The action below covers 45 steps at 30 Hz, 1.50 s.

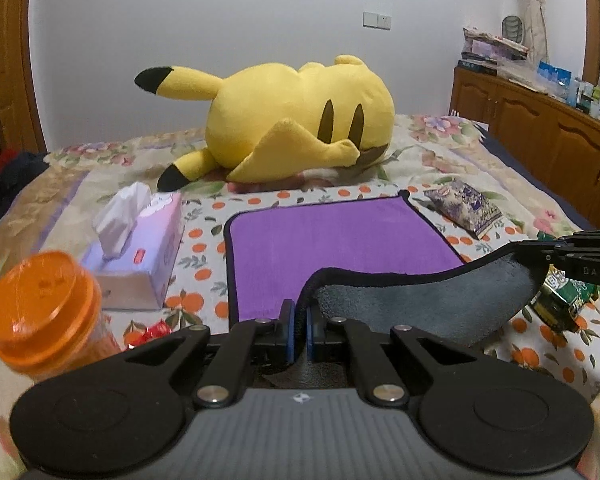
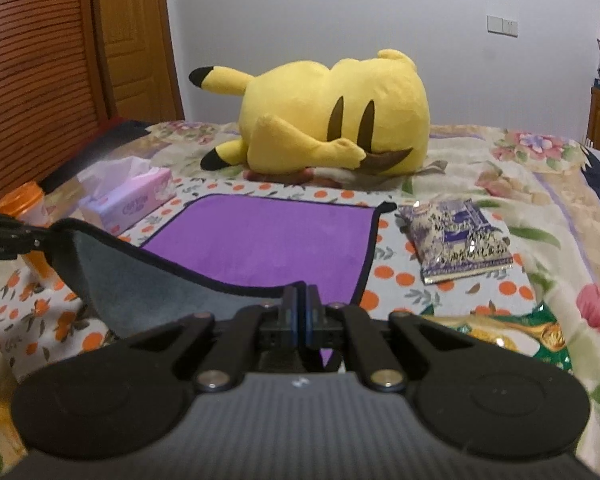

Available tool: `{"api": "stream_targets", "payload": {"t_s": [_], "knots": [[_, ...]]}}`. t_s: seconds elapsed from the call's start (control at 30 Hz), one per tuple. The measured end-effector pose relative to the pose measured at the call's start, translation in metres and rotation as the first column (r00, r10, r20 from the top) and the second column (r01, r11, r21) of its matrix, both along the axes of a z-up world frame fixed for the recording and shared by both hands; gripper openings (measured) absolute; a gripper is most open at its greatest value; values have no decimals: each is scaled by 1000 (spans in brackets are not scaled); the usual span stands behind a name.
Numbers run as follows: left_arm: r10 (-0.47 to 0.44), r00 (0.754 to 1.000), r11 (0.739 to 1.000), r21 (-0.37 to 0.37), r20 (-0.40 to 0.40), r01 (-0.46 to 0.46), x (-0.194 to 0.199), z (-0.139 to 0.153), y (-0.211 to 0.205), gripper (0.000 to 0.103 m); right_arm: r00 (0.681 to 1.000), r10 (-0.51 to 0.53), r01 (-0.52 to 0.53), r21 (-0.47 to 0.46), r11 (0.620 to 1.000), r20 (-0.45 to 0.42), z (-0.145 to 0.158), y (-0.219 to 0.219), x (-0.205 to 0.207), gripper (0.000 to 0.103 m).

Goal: Fold towel

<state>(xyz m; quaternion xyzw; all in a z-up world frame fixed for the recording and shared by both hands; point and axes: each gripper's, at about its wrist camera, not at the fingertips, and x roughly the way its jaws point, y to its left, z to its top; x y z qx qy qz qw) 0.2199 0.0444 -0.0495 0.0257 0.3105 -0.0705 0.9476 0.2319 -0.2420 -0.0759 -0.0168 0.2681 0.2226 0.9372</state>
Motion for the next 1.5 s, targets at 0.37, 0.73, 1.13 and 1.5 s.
{"api": "stream_targets", "payload": {"t_s": [0.37,0.73,1.13,1.5], "knots": [[14,999,1000,7,48,-14,21,20,1,8,999,-12,12,-4,1000,45,18,4,22,4],[15,997,1000,23,77,-17,51,37,-7,8,996,-21,23,-27,999,81,33,12,47,4],[29,995,998,59,98,-35,92,52,-6,8,991,-20,27,-54,998,130,46,23,81,4],[82,988,994,57,131,-90,121,54,-5,8,986,-74,80,-36,996,147,44,23,113,4]]}}
